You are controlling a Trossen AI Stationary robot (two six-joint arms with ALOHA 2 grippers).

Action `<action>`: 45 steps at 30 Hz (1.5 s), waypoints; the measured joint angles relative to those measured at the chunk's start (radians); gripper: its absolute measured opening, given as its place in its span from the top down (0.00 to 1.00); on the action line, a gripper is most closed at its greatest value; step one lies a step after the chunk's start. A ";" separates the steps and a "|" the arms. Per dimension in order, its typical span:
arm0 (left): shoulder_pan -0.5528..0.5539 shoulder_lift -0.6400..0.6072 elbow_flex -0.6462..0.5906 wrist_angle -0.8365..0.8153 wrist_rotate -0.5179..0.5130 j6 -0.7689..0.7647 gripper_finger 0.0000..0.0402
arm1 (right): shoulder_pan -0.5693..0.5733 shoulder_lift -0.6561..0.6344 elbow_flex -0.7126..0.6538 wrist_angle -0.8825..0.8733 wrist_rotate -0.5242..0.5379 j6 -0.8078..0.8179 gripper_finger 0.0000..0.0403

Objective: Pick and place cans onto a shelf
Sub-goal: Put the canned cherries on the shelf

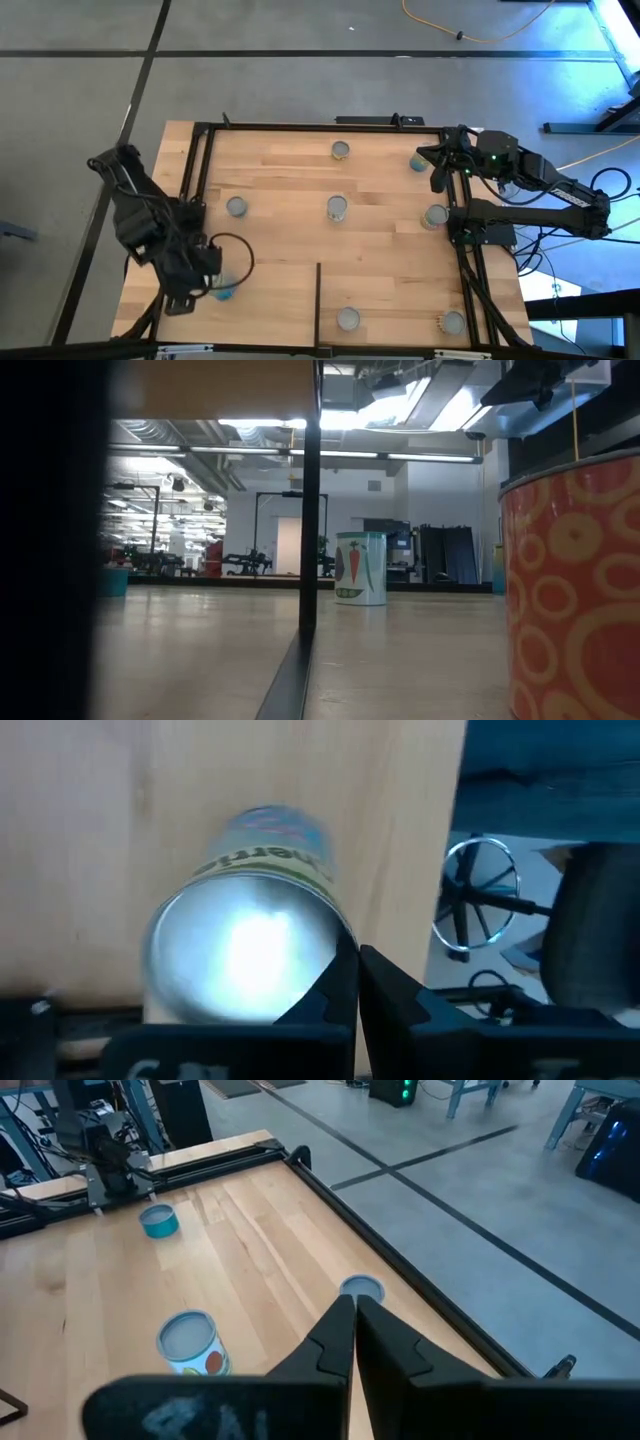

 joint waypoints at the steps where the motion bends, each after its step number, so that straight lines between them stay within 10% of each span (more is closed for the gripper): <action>1: -0.004 0.011 0.000 -0.001 0.001 -0.005 1.00 | 0.000 0.000 0.000 0.000 0.000 0.000 0.96; 37: -0.003 0.031 0.046 0.053 0.056 -0.114 0.94 | 0.000 0.000 0.000 0.016 -0.002 0.001 0.96; 45: -0.003 0.026 0.272 -0.028 -0.225 -0.061 0.99 | 0.000 0.000 0.000 0.021 -0.002 0.003 0.96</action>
